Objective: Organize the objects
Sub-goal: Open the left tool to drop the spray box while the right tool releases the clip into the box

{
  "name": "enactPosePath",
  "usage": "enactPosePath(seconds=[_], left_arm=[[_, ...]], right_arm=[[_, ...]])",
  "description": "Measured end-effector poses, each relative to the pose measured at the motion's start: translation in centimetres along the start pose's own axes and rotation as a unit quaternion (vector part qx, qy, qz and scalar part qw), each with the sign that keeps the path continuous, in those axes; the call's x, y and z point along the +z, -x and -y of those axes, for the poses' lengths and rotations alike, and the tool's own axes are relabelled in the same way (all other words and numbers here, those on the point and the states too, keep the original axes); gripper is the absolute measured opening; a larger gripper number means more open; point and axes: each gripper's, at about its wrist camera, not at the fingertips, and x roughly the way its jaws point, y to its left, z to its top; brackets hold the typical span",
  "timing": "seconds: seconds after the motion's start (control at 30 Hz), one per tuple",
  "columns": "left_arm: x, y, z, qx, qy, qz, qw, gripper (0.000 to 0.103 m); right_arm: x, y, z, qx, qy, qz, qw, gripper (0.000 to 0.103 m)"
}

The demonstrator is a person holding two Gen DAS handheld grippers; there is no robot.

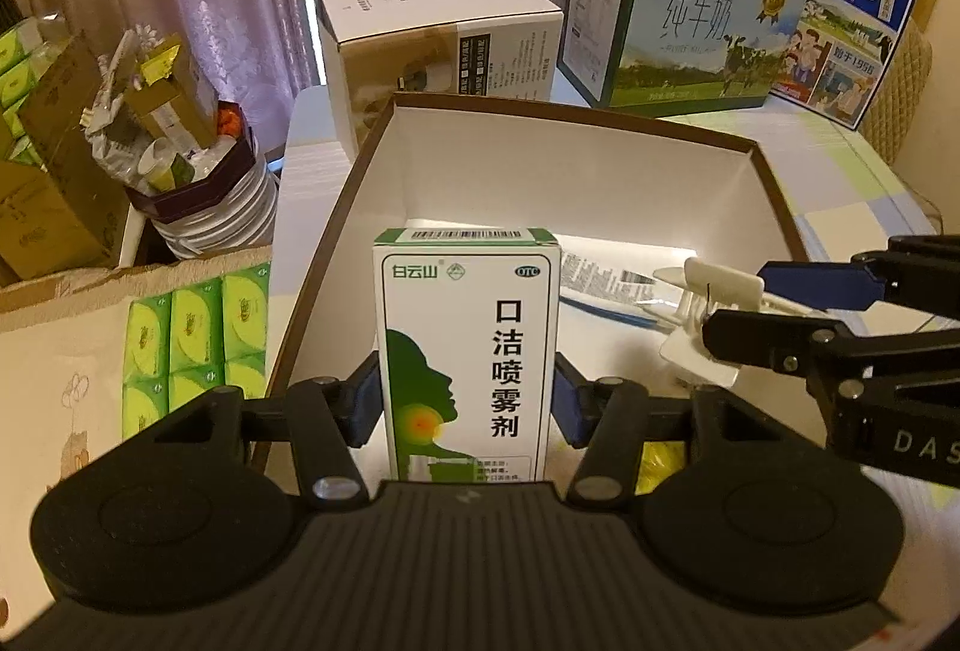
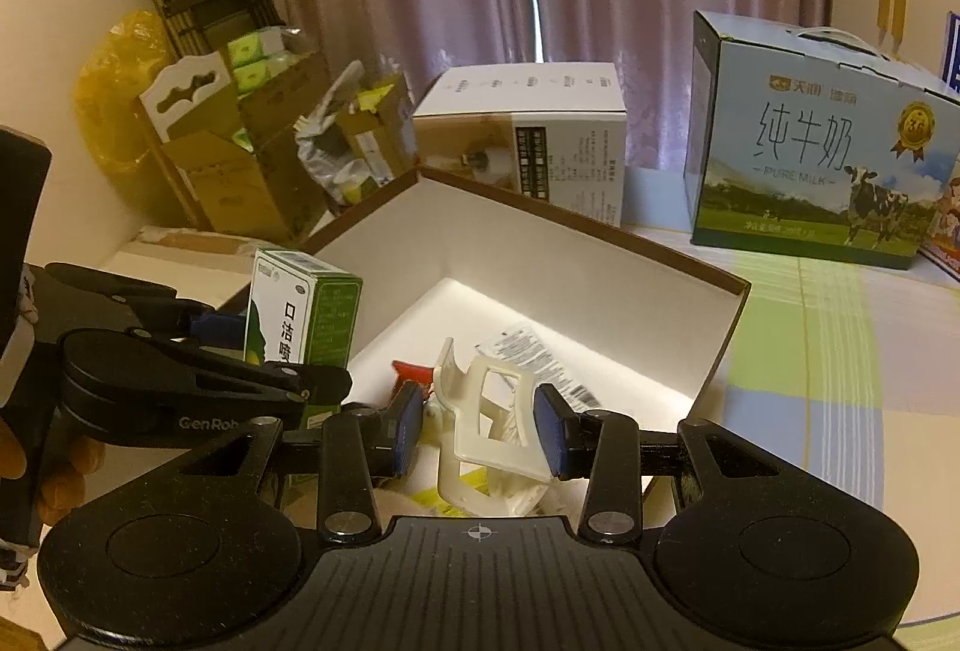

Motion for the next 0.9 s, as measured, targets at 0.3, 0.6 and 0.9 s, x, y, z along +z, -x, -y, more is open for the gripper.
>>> enactPosePath(seconds=[0.3, 0.6, 0.9], left_arm=[[1.5, -2.6, -0.3, -0.006, -0.007, -0.006, 0.9999, 0.051], [2.2, -2.9, -0.3, -0.01, -0.013, 0.005, 0.9999, 0.053], [2.2, -3.0, -0.7, -0.01, -0.009, 0.005, 0.9999, 0.059]], right_arm=[[0.4, -1.7, 0.8, -0.008, -0.009, -0.01, 1.0, 0.037], [0.7, -2.3, 1.1, -0.013, -0.018, -0.013, 1.0, 0.038], [0.8, -2.7, 1.0, -0.013, -0.026, -0.018, 0.999, 0.038]])
